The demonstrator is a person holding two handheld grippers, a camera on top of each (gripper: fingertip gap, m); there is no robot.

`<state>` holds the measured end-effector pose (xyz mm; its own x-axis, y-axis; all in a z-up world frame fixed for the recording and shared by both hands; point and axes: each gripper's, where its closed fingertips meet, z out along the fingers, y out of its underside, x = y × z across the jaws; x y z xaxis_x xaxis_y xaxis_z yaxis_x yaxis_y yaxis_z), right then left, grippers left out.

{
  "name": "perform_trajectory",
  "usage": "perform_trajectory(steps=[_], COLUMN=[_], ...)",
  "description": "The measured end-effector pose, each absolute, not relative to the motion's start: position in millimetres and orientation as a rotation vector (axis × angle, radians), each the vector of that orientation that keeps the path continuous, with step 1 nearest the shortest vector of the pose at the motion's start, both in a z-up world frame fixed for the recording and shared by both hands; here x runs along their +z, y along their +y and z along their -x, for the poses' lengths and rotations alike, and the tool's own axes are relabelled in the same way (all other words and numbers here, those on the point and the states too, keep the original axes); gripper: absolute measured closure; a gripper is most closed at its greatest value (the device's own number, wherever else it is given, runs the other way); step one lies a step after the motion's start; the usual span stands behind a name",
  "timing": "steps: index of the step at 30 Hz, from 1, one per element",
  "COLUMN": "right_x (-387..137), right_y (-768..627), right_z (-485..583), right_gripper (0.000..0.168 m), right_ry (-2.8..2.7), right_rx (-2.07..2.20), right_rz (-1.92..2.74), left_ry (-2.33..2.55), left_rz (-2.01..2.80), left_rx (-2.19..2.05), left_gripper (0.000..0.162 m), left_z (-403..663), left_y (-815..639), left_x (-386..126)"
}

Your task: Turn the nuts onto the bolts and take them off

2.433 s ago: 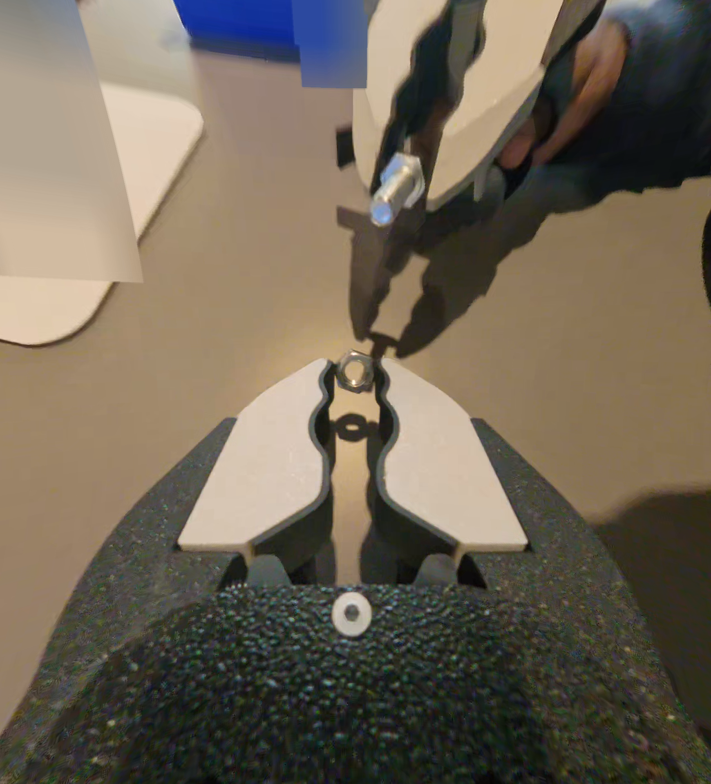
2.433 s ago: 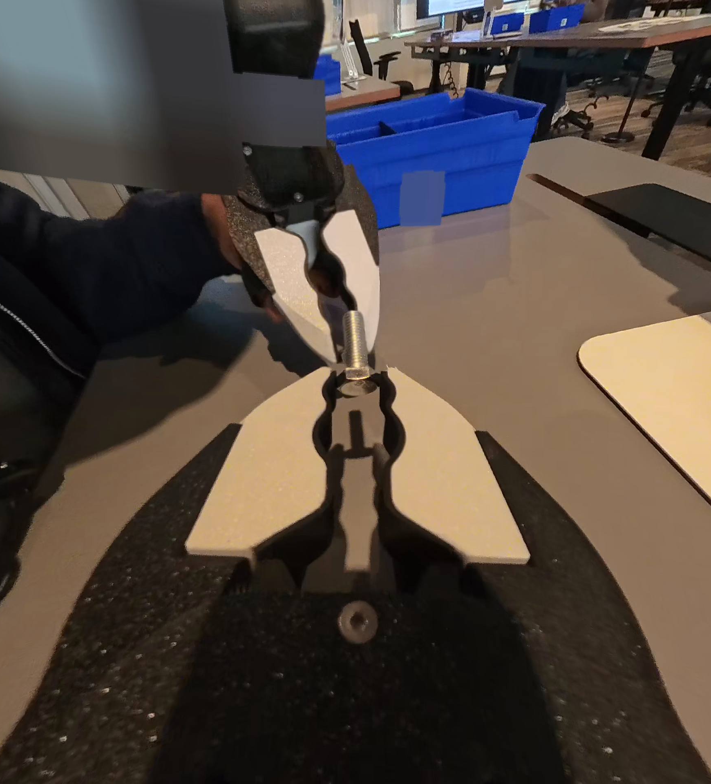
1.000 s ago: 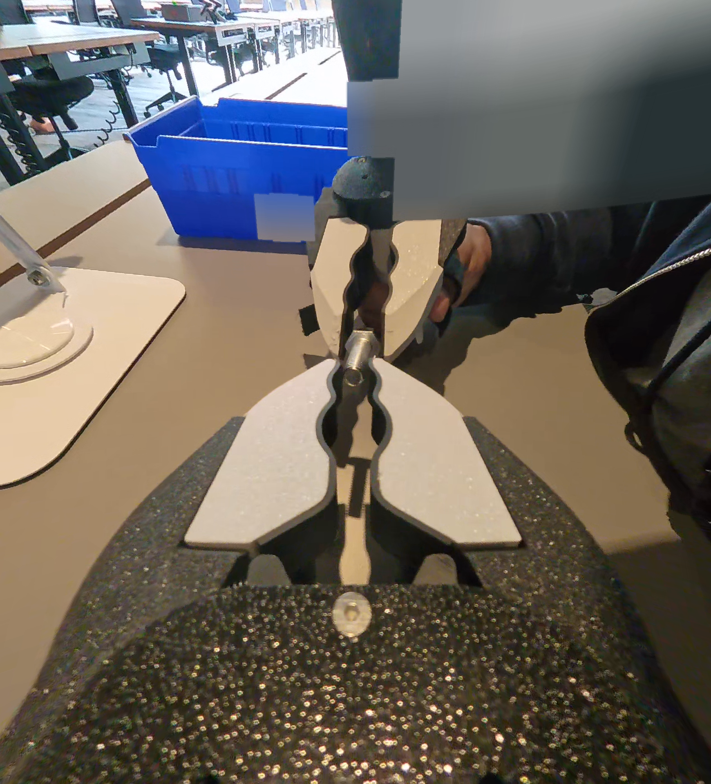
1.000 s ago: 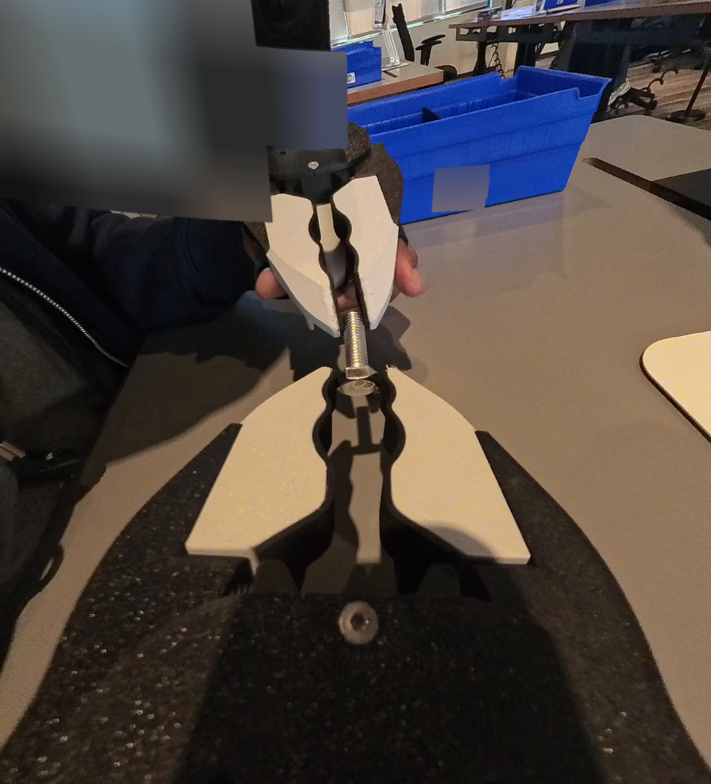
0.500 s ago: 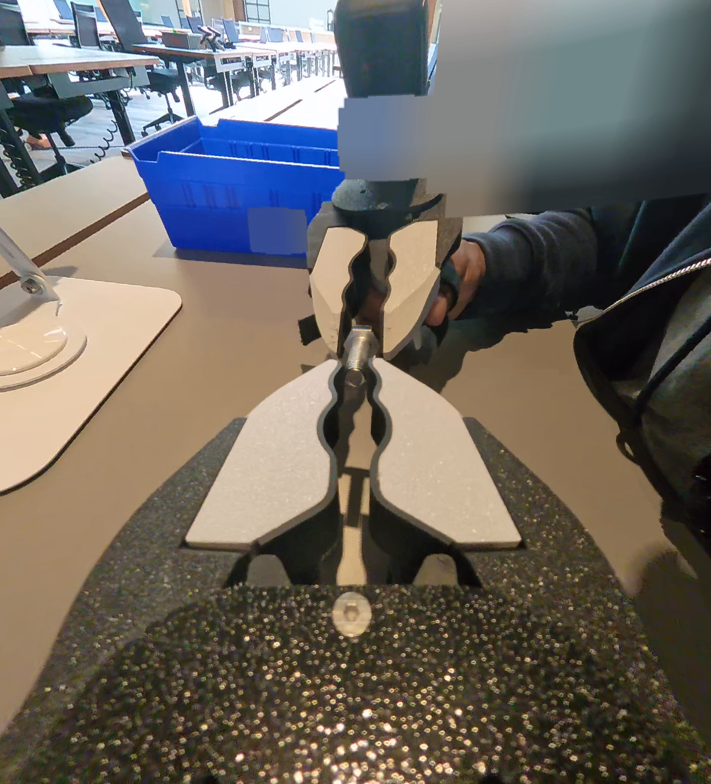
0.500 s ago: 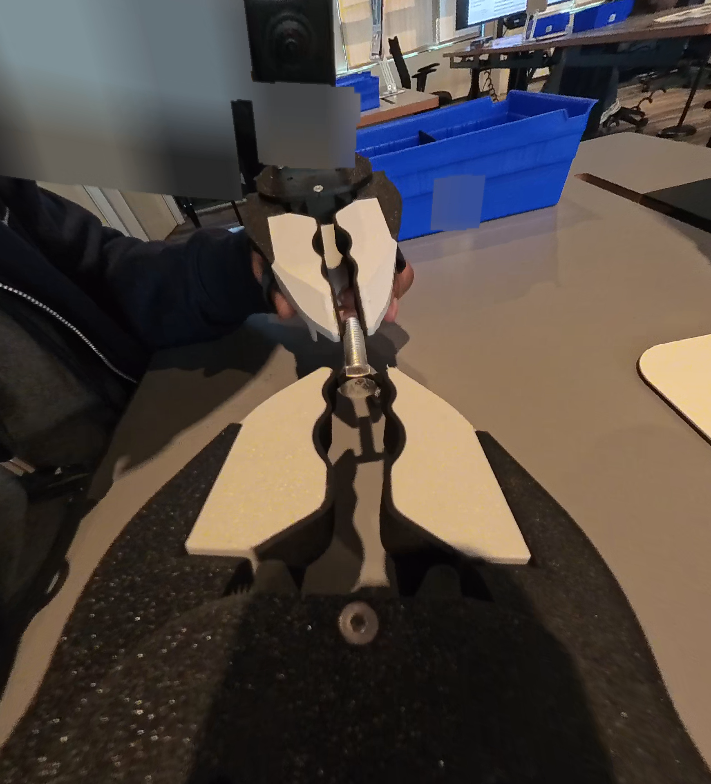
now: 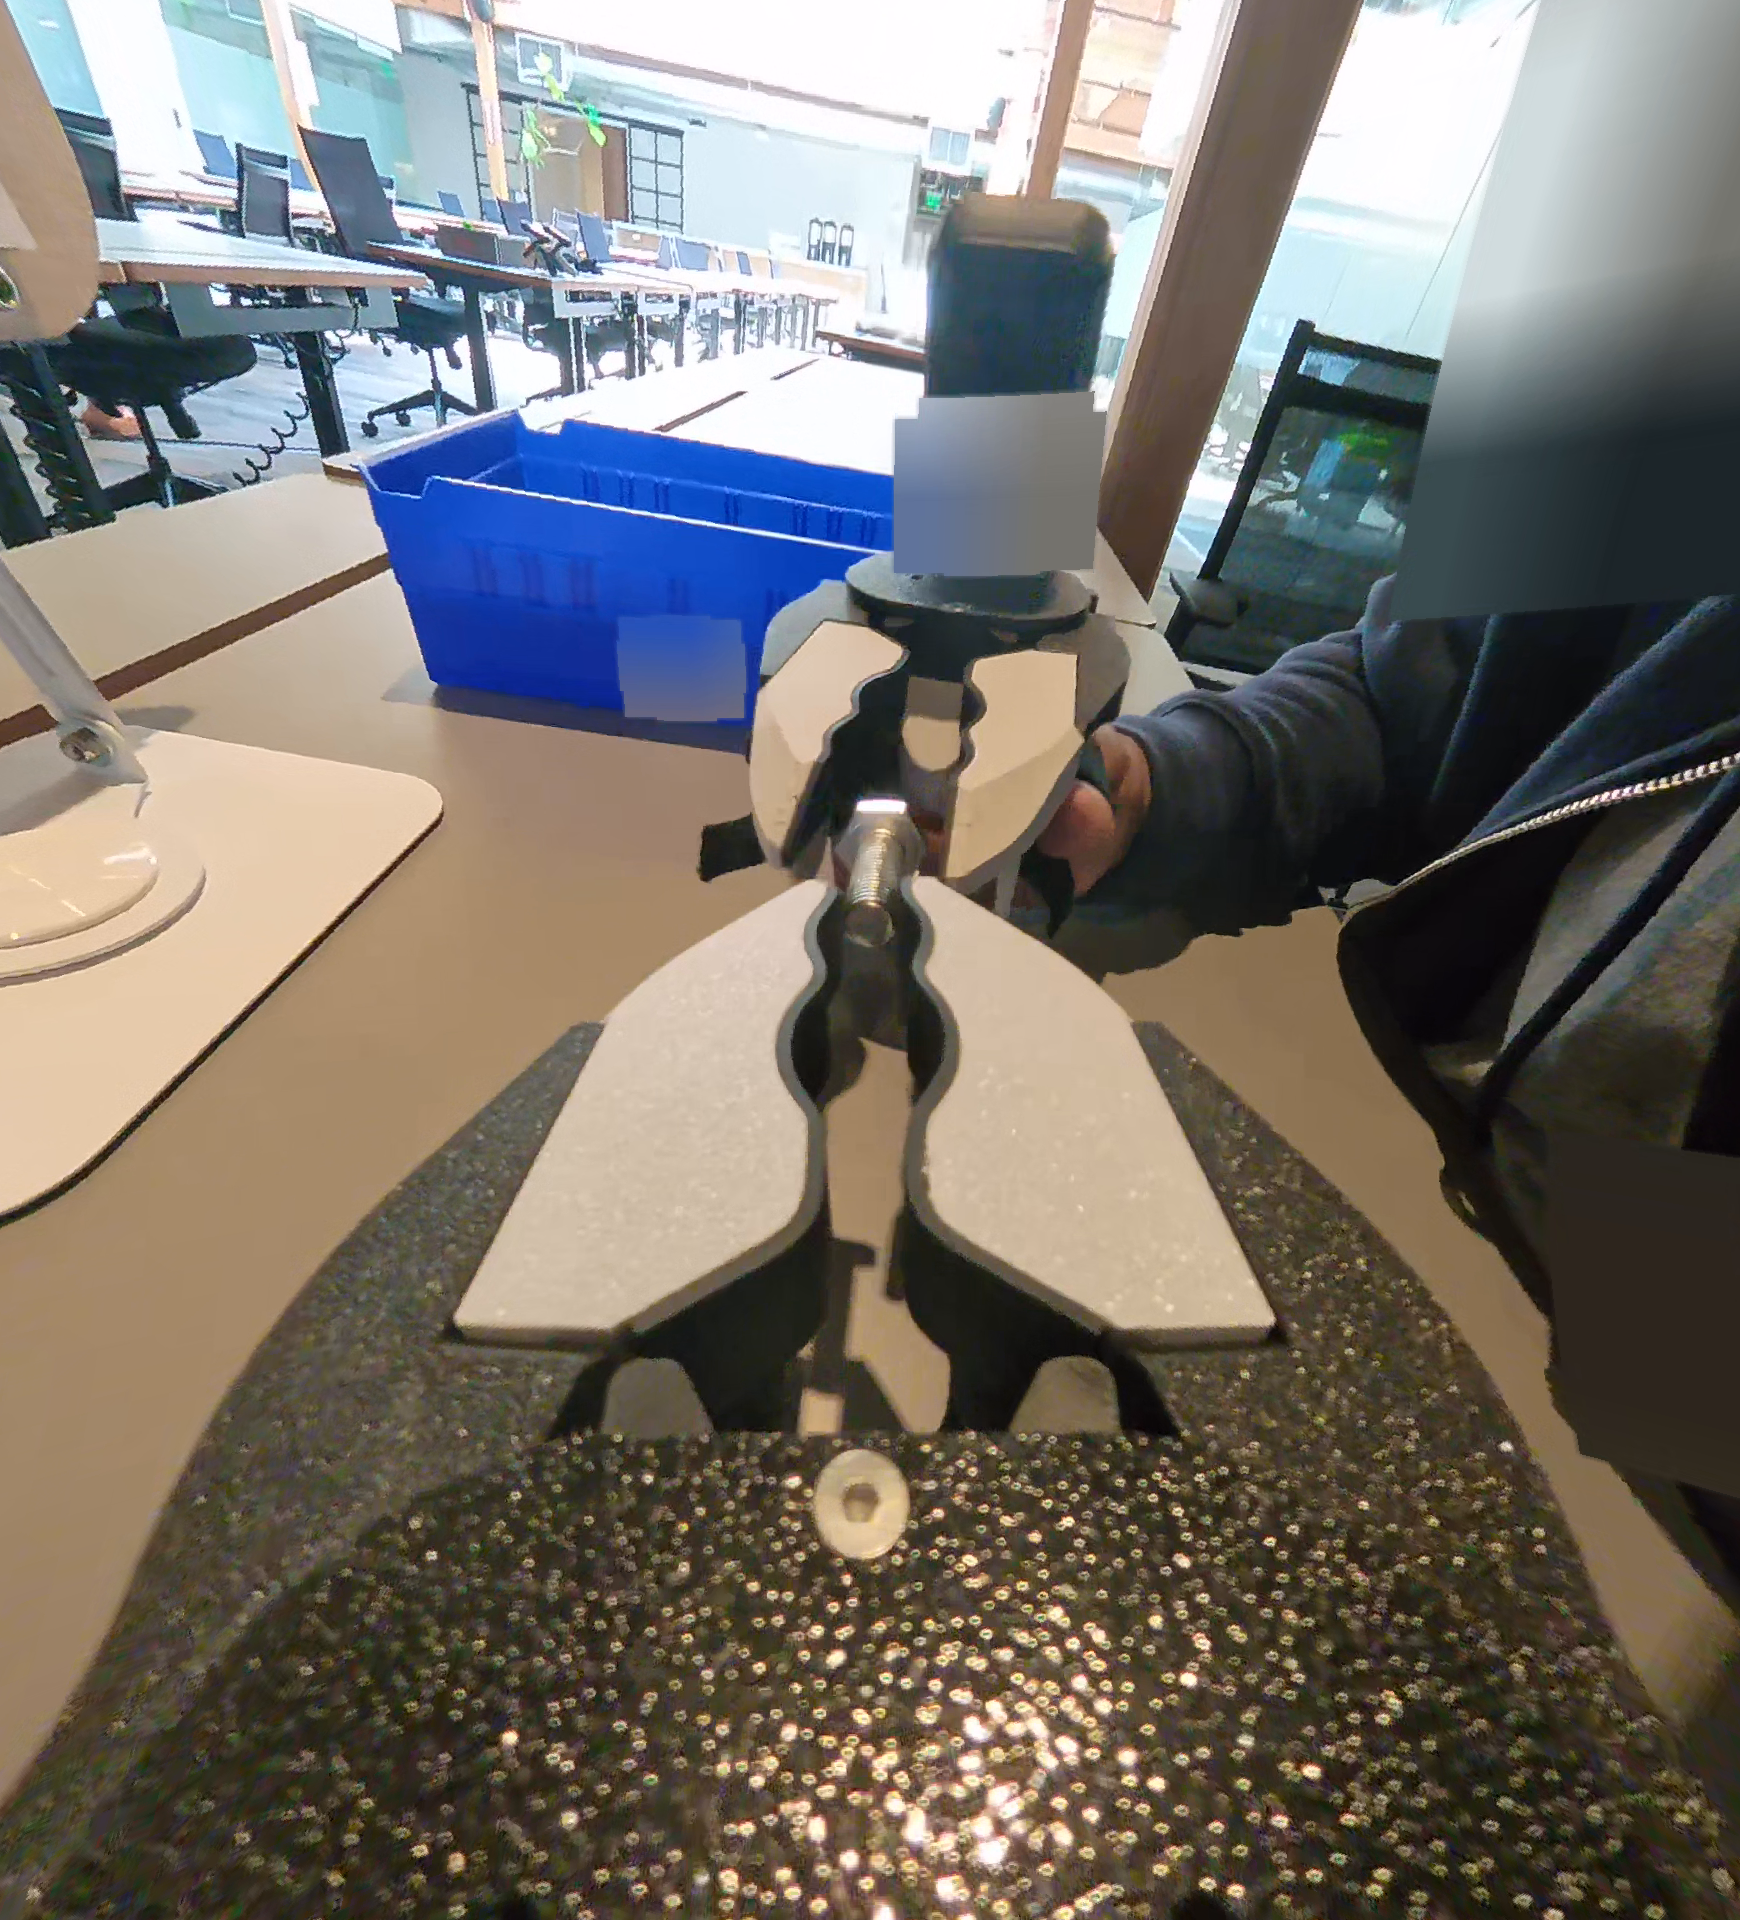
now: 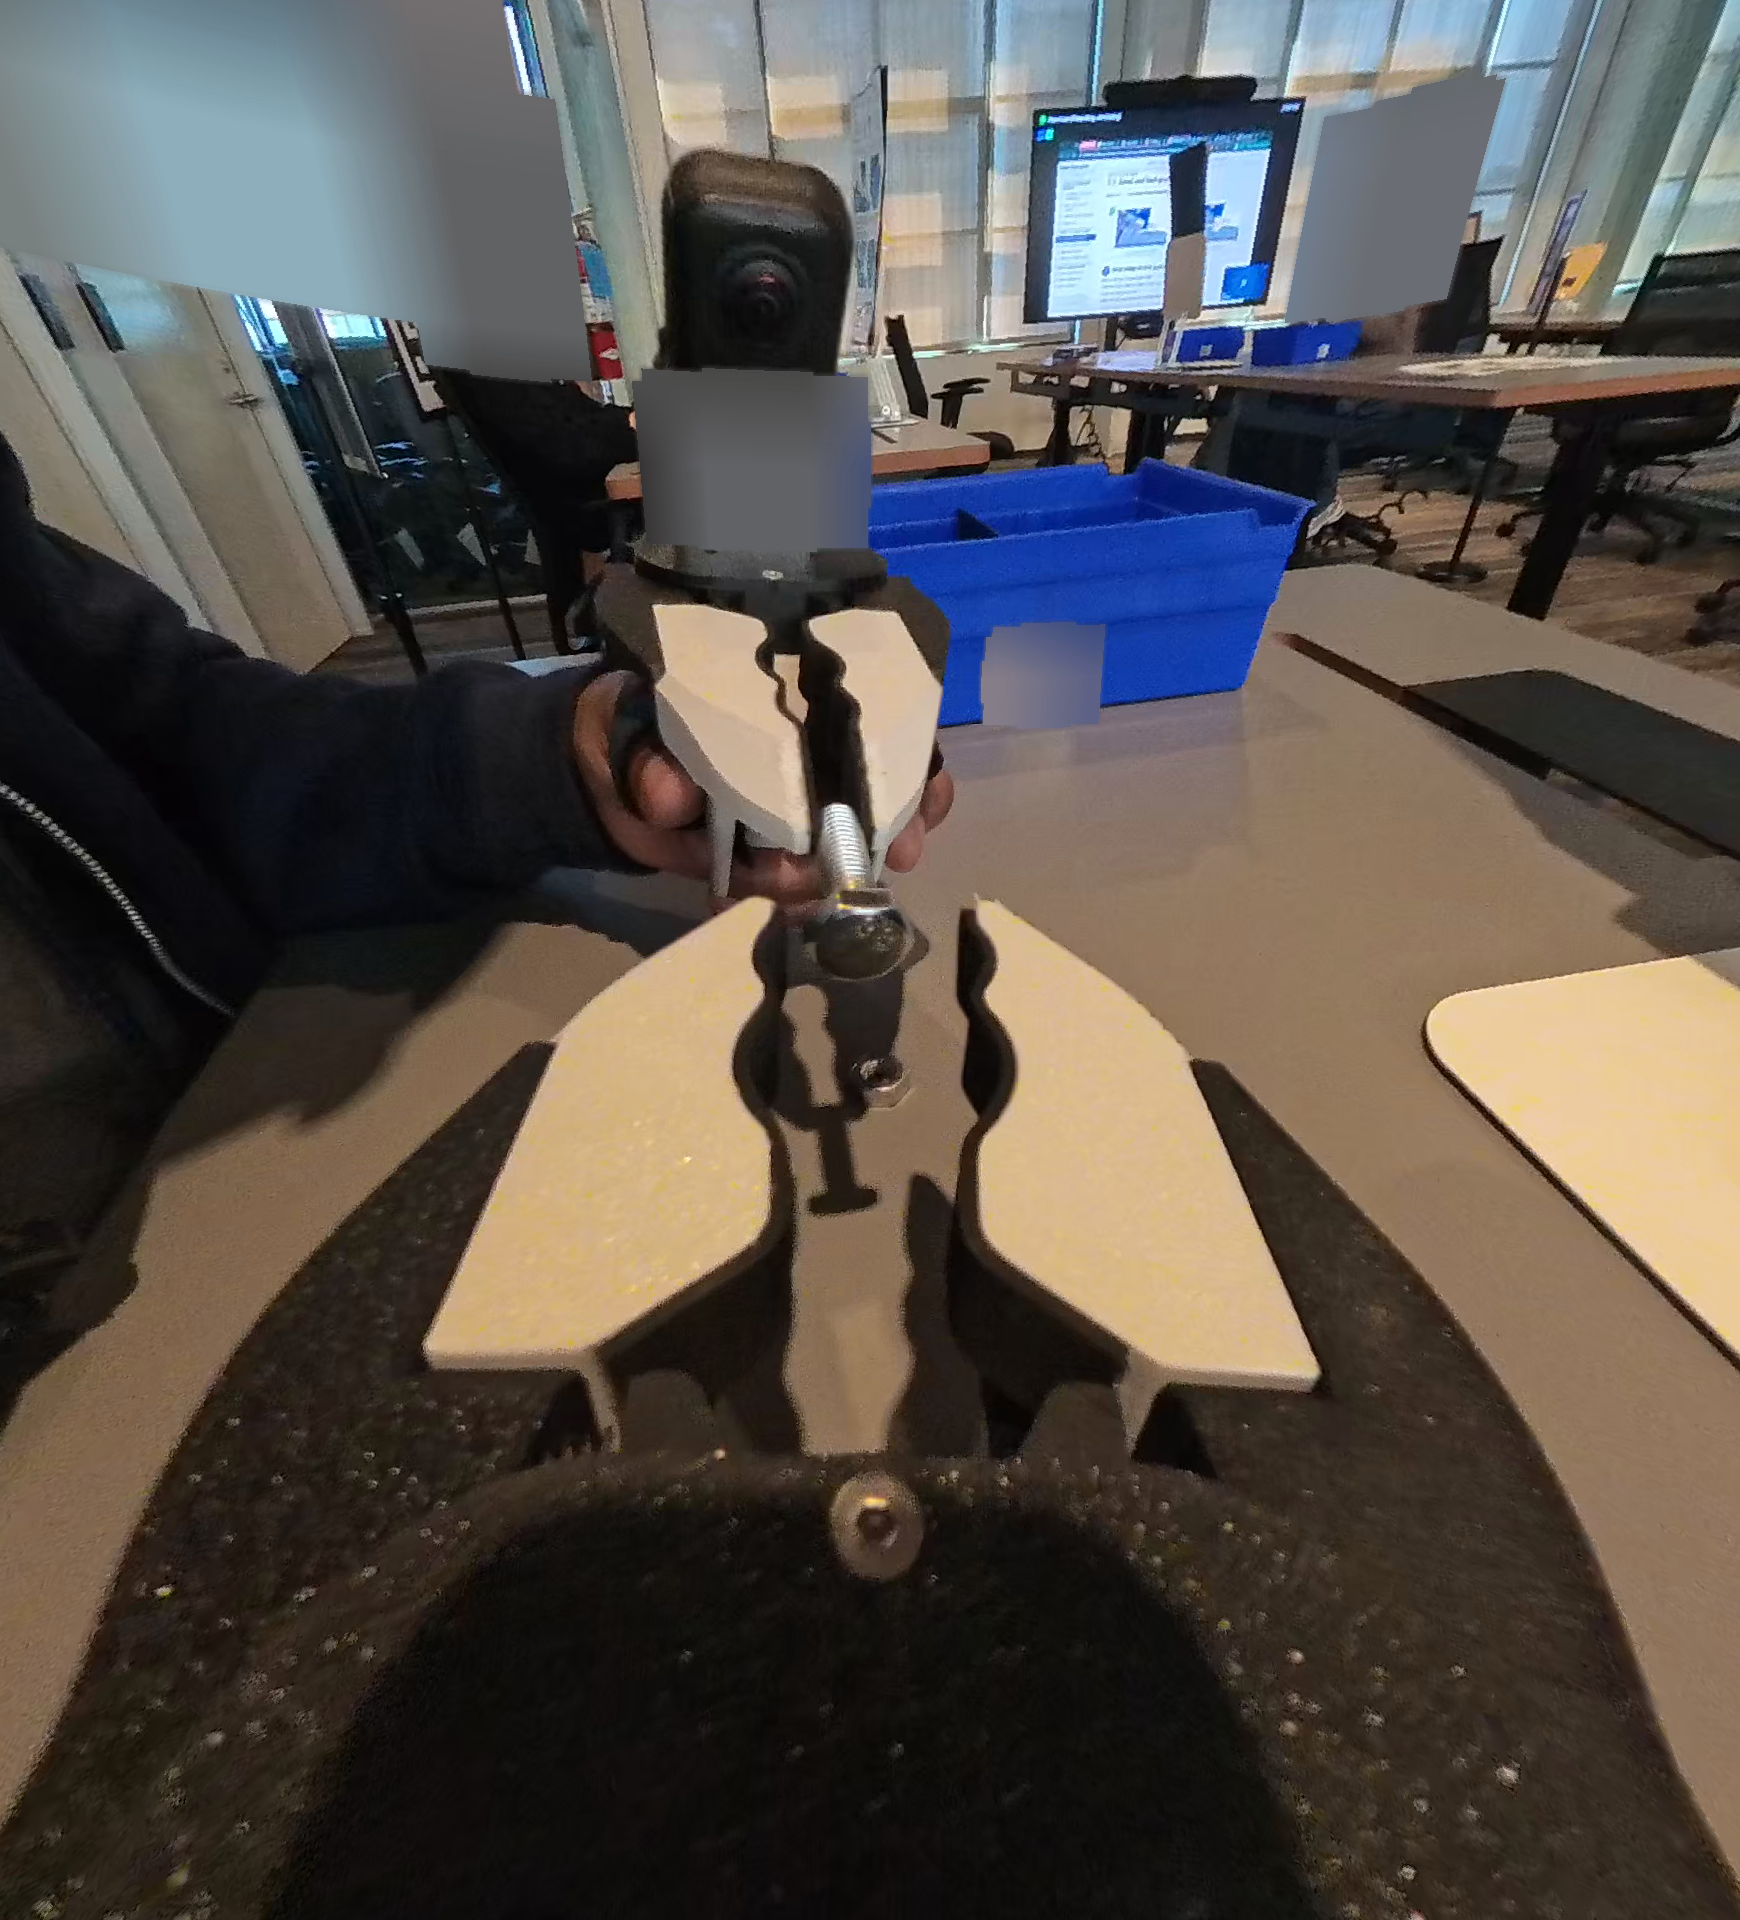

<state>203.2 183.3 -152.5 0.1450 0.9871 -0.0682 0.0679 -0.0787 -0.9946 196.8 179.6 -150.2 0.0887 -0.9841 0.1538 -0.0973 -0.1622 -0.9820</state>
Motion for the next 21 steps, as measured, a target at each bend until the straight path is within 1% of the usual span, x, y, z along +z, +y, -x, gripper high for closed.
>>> perform_trajectory(steps=[9,13,17,21], right_x=[-144,-141,-139,-129], right_y=[195,203,205,203], right_z=[-205,-203,-199,-194], right_gripper=[0.106,0.104,0.105,0.111], right_ry=[-1.044,-1.038,-1.060,-1.079], right_rx=[1.079,1.068,1.062,1.073], right_rz=[1.362,1.338,1.314,1.289], left_ry=[1.053,0.926,0.836,0.804], left_rz=[1.424,1.425,1.432,1.430], left_rx=[-1.287,-1.367,-1.453,-1.511], left_gripper=[0.154,0.153,0.154,0.153], left_z=[-187,-171,-164,-165], left_y=[187,200,207,208], left_x=[-140,-133,-130,-129])
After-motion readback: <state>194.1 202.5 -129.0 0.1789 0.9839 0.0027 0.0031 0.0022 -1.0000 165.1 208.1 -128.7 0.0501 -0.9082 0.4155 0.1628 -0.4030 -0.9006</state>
